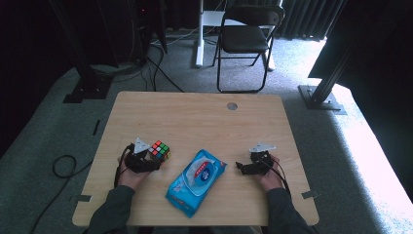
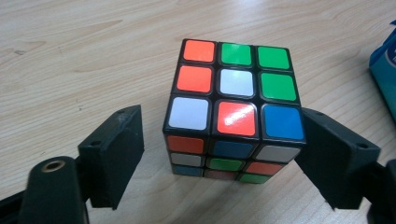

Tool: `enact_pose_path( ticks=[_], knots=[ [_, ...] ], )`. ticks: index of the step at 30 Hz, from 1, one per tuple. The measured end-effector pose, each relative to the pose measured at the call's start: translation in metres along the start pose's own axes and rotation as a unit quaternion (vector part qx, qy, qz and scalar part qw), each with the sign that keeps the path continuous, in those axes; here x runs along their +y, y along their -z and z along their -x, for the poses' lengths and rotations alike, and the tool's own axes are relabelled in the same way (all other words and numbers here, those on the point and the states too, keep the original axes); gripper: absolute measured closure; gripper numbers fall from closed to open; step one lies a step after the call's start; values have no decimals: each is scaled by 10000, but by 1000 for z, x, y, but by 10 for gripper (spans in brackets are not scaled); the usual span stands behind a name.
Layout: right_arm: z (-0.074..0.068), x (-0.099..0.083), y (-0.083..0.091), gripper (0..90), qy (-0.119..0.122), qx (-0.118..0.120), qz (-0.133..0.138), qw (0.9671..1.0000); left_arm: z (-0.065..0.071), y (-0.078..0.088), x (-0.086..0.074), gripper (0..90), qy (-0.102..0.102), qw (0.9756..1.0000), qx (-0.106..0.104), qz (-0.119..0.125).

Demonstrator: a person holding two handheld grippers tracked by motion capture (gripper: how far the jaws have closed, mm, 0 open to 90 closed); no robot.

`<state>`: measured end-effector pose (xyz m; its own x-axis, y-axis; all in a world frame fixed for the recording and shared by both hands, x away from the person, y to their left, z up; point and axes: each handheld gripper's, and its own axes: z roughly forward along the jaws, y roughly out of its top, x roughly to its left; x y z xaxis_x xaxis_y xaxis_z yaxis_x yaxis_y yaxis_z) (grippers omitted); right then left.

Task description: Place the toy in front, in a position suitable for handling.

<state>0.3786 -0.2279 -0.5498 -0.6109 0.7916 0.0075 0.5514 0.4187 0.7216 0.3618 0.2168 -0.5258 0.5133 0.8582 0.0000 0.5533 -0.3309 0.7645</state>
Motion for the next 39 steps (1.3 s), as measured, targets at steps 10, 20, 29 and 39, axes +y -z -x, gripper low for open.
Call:
enact_pose_path(
  ticks=[10, 20, 29, 39],
  knots=[
    [0, 0, 0, 120, 0, 0, 1, 10000, 4, -8, 2, 320, -87, 9999, -24, -118],
    [0, 0, 0, 120, -1, 2, 3, 10000, 9, -8, 4, 337, -229, 9996, 35, -152],
    [0, 0, 0, 120, -2, 2, 2, 10000, 16, -17, 13, 337, -193, 9996, -166, -135],
    [0, 0, 0, 121, -3, 1, 2, 10000, 20, -28, 25, 337, -178, 9996, -192, -57]
  ],
)
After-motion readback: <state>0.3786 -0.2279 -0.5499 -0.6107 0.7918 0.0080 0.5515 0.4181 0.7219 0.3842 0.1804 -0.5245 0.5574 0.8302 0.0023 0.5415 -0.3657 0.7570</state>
